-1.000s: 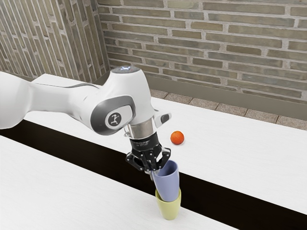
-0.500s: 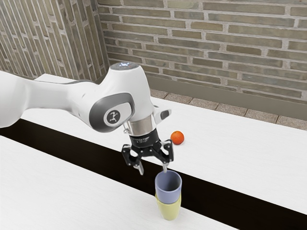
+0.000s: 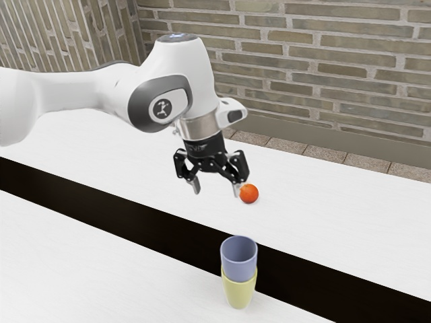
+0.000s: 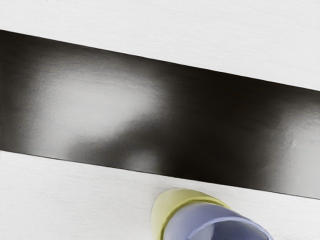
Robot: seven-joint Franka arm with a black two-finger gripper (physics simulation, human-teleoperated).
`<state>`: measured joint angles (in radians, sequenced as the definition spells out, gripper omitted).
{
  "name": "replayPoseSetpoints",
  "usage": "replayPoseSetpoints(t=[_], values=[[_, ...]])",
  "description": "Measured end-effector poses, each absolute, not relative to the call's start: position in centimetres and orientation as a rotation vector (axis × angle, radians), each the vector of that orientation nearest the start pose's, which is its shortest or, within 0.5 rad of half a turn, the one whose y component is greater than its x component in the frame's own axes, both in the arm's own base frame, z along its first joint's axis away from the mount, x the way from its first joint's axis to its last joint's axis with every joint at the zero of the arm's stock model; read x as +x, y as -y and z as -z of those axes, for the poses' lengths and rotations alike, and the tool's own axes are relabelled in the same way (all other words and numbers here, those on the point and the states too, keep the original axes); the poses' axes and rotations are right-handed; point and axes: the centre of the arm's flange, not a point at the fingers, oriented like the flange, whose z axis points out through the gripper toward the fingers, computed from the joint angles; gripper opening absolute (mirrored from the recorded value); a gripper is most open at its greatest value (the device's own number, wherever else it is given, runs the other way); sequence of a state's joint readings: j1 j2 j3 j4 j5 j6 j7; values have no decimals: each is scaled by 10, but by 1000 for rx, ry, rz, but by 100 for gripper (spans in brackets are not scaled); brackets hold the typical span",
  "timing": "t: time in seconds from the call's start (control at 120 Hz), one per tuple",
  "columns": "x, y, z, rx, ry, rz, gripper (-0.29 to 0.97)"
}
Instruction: Place the left cup onto the right cup
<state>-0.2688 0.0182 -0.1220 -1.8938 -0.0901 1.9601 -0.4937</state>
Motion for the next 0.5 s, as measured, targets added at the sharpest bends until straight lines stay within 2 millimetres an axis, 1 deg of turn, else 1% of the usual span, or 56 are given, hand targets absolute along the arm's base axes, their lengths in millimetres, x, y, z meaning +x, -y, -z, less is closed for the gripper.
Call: replayPoseSetpoints(t=[0.075, 0.133, 0.183, 0.242, 0.283, 0.317, 0.342, 0.375, 0.417, 0.45, 0.5], values=[[537, 208, -502, -3235, 103, 20, 67], [551, 184, -509, -3212, 26, 54, 67], [565, 151, -512, -3182, 0, 75, 67], [578, 102, -517, -3142, 4, 92, 67], [584, 70, -523, -3122, 12, 99, 67], [586, 49, -529, -3110, 9, 102, 68], [587, 37, -533, -3102, -2, 101, 68], [587, 28, -536, -3093, -29, 96, 68], [586, 25, -539, -3078, -83, 87, 68], [585, 28, -541, -3068, -136, 80, 68], [584, 39, -545, -3057, -222, 77, 68]])
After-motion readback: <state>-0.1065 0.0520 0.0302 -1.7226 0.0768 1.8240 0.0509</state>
